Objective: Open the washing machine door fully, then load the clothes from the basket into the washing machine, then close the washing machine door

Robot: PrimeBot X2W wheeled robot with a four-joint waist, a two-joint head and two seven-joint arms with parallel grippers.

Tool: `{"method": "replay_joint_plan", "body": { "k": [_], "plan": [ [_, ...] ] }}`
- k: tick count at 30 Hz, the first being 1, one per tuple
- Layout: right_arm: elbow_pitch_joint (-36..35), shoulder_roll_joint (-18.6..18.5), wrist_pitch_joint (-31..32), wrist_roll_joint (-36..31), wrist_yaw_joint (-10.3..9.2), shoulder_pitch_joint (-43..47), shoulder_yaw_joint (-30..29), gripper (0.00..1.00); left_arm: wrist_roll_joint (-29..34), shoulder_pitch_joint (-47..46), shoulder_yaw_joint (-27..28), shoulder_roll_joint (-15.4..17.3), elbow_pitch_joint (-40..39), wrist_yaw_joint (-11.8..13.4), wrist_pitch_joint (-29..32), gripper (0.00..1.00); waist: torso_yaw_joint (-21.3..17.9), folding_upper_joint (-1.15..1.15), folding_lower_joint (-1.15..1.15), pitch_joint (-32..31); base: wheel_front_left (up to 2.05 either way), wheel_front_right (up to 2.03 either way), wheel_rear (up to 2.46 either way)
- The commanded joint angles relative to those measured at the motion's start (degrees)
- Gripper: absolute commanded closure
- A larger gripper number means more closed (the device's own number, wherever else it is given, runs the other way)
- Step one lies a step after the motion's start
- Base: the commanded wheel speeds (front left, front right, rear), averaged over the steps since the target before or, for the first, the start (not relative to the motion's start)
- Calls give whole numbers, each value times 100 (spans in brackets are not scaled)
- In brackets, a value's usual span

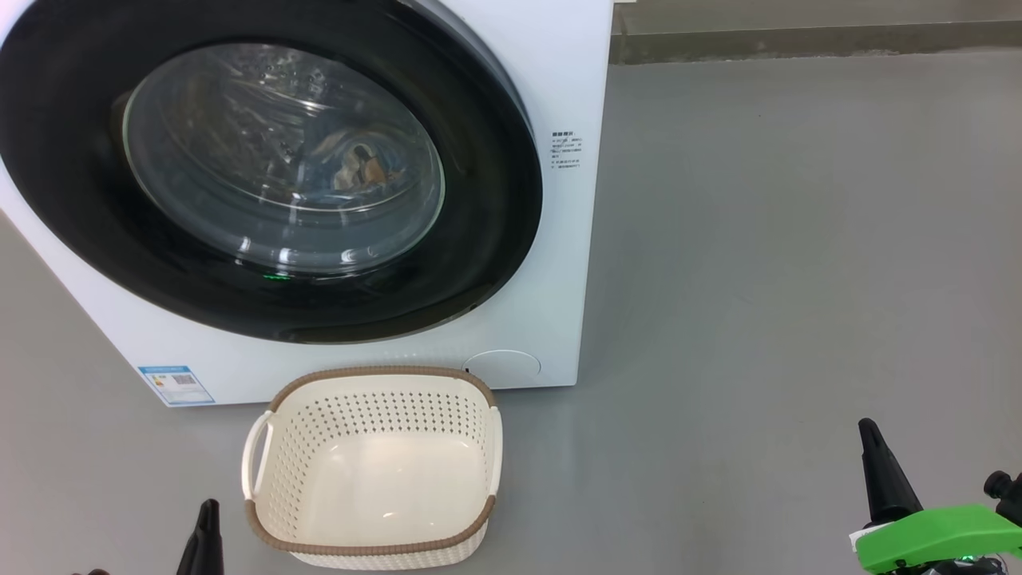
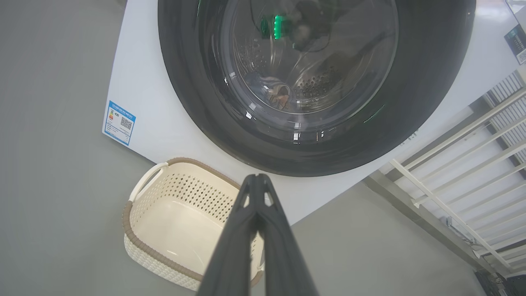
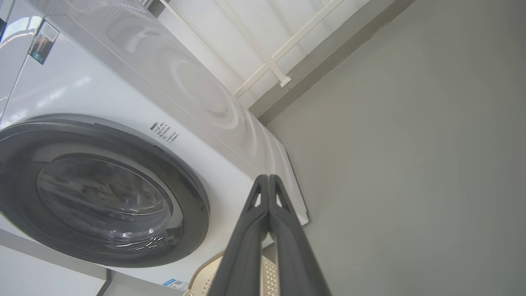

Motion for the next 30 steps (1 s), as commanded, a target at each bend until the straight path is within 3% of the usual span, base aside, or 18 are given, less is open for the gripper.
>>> {"method": "replay_joint_plan", "body": {
  "k": [1,30],
  "plan": [
    [-159,-61,35,189,1,-276,-11,100,-177,-270,142,48,-188,-9,47,100,2,0,0,0,0,0,0],
    [-190,91,510,1630,1,-416,-173,100,-1698,-435,376,-154,-285,-14,519,100,48,0,0,8,0,0,0]
  ]
}}
